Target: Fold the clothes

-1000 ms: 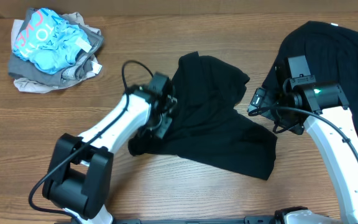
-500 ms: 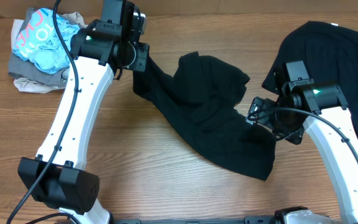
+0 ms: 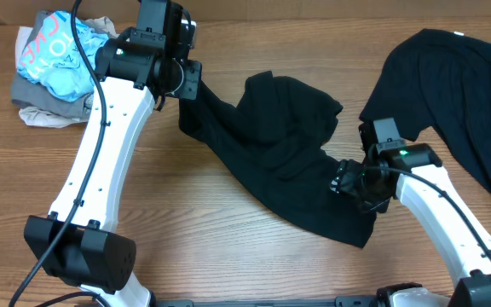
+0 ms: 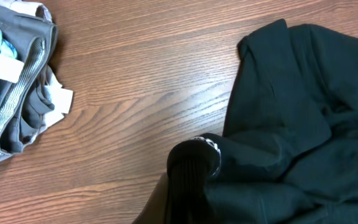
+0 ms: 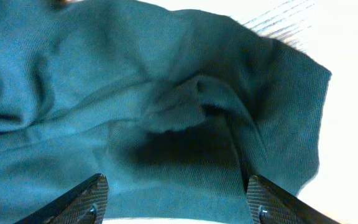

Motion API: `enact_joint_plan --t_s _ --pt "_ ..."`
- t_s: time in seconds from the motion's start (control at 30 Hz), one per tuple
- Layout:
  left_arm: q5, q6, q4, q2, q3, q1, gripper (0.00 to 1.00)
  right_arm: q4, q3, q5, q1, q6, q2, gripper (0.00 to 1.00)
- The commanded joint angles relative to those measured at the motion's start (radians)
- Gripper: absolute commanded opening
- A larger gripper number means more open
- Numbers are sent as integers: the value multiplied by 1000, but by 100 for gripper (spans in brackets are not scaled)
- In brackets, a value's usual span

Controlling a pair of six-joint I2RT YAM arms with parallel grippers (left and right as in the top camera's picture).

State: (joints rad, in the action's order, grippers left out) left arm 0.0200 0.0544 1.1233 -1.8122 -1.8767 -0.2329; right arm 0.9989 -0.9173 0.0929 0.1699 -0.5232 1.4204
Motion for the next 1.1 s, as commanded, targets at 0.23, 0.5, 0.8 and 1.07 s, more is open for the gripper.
enact_joint_plan --t_s 0.23,0.5,0.8,1.07 --pt "17 21 8 7 -23 10 4 -127 100 -47 -2 -4 -4 51" --pt "26 22 -2 8 -29 15 4 -149 58 -47 -3 -4 -10 4" --pt "33 51 181 8 -397 127 4 152 -444 -71 -121 120 -114 4" --pt "35 51 307 23 -719 193 4 400 -977 -71 -324 266 -119 4"
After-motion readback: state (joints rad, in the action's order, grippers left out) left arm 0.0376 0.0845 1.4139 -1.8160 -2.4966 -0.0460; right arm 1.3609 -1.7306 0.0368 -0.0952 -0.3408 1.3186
